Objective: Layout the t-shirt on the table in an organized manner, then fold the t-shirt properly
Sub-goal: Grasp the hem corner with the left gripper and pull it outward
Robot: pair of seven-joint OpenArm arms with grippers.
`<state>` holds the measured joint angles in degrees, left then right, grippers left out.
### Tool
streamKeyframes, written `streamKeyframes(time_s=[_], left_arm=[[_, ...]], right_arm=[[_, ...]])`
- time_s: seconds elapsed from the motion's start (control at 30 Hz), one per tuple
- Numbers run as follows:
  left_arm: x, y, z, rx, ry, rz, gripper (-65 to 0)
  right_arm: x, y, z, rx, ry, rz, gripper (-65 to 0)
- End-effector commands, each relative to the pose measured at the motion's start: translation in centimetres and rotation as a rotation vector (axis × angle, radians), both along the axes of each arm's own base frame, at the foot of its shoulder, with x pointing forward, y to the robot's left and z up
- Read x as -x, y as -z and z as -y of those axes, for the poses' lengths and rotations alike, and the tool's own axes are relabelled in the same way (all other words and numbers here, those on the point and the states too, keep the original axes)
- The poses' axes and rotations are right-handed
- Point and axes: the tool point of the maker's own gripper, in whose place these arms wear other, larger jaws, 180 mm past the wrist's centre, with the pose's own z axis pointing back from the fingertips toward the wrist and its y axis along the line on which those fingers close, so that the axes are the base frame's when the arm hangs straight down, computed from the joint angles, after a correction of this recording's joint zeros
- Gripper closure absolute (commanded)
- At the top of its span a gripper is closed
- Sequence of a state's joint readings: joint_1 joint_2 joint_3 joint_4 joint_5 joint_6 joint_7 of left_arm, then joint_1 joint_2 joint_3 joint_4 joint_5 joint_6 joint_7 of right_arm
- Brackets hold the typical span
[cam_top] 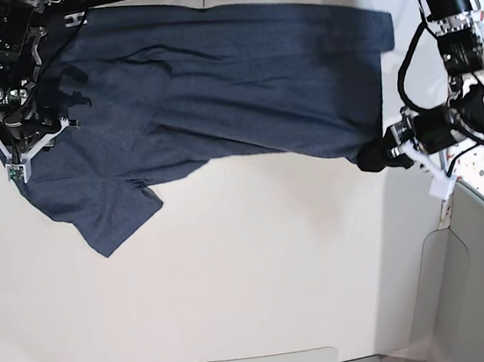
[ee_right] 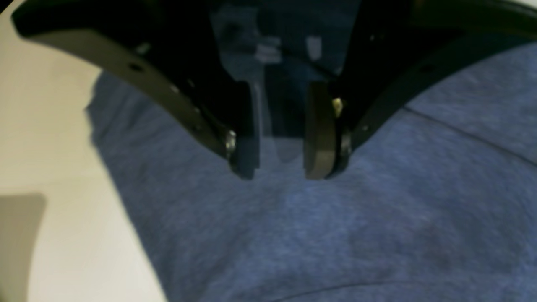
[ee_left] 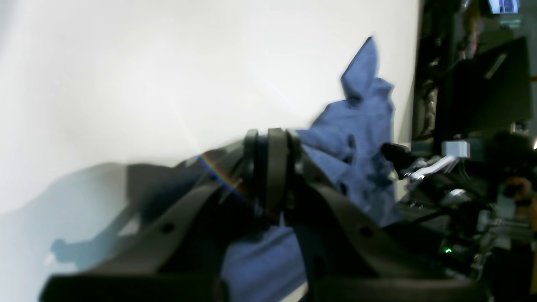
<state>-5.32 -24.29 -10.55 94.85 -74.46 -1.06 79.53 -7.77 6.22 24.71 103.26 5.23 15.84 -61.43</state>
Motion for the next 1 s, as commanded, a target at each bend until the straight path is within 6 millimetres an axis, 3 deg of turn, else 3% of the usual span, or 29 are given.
streamKeyframes(time_s=[0.0, 0.13, 0.53, 0.77, 0.97], left_arm=[[0.3, -1.8, 0.7, 0.042, 0.02, 0.043, 0.0], [2.4, -2.0, 2.0, 0.069, 0.057, 0.044, 0.0], [6.5, 5.6, 1.2, 0.012, 0.026, -0.204, 0.0], [8.1, 7.1, 2.6, 0.003, 0.075, -0.262, -0.1], [8.5, 7.0, 2.2, -0.024, 0.069, -0.257, -14.1]], right_arm=[[-0.7, -0.8, 0.4, 0.014, -0.001, 0.034, -20.0], [-0.4, 0.0, 0.4, 0.002, 0.004, 0.012, -20.0], [-0.3, 0.1, 0.4, 0.002, 0.004, 0.008, -20.0], [-0.2, 0.2, 0.4, 0.002, 0.004, 0.006, -20.0], [0.3, 0.5, 0.4, 0.001, 0.004, -0.009, -20.0]])
